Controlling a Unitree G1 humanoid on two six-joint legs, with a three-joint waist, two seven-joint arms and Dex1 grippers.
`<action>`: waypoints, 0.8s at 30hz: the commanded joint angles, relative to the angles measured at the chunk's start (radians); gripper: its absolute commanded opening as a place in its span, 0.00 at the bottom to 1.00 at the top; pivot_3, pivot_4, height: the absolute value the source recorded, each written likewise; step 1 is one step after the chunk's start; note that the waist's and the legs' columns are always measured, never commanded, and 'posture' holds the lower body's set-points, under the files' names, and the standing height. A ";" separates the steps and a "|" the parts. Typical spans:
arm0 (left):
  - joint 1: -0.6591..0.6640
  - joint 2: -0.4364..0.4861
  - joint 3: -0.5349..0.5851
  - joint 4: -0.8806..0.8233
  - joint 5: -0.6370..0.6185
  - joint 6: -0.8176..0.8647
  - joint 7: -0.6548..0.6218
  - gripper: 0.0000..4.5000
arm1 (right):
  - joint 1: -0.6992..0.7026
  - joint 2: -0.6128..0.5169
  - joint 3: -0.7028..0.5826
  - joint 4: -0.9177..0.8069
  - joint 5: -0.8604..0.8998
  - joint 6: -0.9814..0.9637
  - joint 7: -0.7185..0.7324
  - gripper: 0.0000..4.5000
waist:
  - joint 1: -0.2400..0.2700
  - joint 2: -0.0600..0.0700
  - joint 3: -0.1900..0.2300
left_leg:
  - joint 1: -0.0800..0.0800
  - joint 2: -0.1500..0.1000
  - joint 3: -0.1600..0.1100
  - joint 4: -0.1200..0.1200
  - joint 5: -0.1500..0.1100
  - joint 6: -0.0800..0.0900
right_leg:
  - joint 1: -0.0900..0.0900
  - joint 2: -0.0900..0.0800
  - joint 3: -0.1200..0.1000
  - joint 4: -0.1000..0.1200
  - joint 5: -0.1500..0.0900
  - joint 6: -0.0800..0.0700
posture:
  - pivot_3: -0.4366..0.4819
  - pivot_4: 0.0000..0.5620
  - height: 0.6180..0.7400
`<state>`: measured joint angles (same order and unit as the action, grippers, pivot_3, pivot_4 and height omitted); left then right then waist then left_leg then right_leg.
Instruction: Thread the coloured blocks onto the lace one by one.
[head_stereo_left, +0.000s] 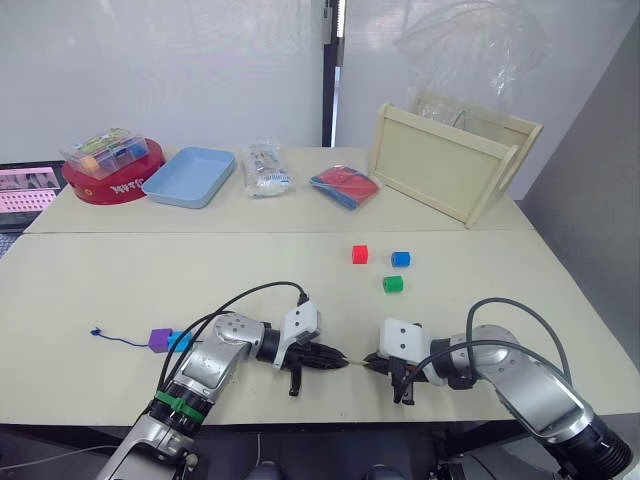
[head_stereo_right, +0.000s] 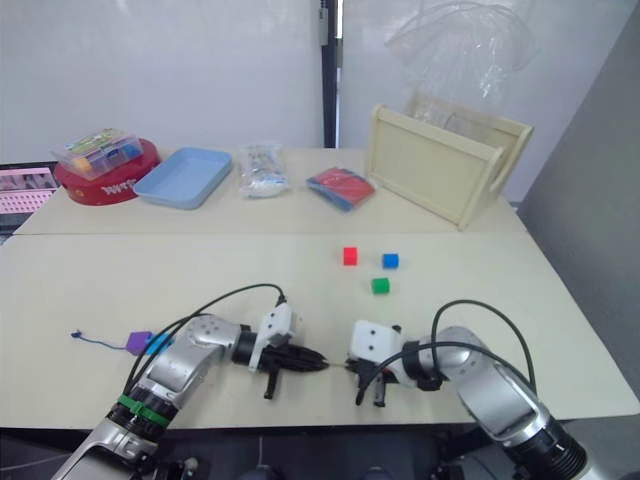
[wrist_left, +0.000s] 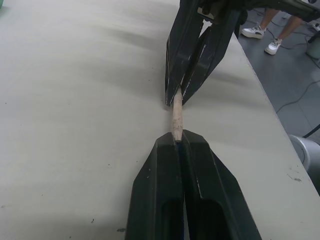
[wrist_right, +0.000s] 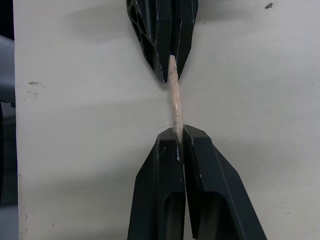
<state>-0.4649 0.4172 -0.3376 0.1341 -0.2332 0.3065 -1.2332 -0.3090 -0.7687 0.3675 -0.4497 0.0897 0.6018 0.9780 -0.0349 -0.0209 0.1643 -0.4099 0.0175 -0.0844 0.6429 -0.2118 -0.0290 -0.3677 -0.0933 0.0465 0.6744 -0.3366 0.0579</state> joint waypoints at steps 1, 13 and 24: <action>-0.004 -0.008 0.015 -0.016 -0.016 -0.008 0.003 0.00 | 0.007 -0.006 -0.012 -0.042 0.017 0.009 0.008 0.00 | 0.000 0.000 0.000 | 0.000 0.000 0.000 0.000 0.000 0.000 | 0.000 0.000 0.000 0.000 0.000 0.000 | 0.48 0.27 1.00; -0.015 0.043 0.061 0.007 -0.024 -0.015 -0.018 0.00 | 0.094 0.030 -0.208 -0.131 0.097 0.094 -0.108 0.84 | 0.004 0.000 0.000 | 0.000 0.000 0.000 0.000 0.000 0.000 | 0.000 0.000 0.000 0.000 0.000 0.000 | 0.48 0.27 1.00; 0.018 0.162 0.155 -0.048 -0.072 0.041 -0.029 0.00 | 0.305 0.555 -0.313 -0.161 -0.086 0.029 -0.790 0.99 | -0.001 0.000 -0.001 | 0.002 0.000 0.000 -0.001 0.000 -0.001 | -0.001 0.000 0.001 0.005 0.000 0.000 | 0.48 0.27 1.00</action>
<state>-0.4494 0.5715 -0.1996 0.1210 -0.2820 0.3439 -1.2581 -0.0098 -0.2543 0.0298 -0.6229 0.0549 0.7023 0.2913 -0.0359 -0.0209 0.1638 -0.4084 0.0172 -0.0847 0.6416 -0.2114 -0.0299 -0.3693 -0.0935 0.0473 0.6792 -0.3366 0.0579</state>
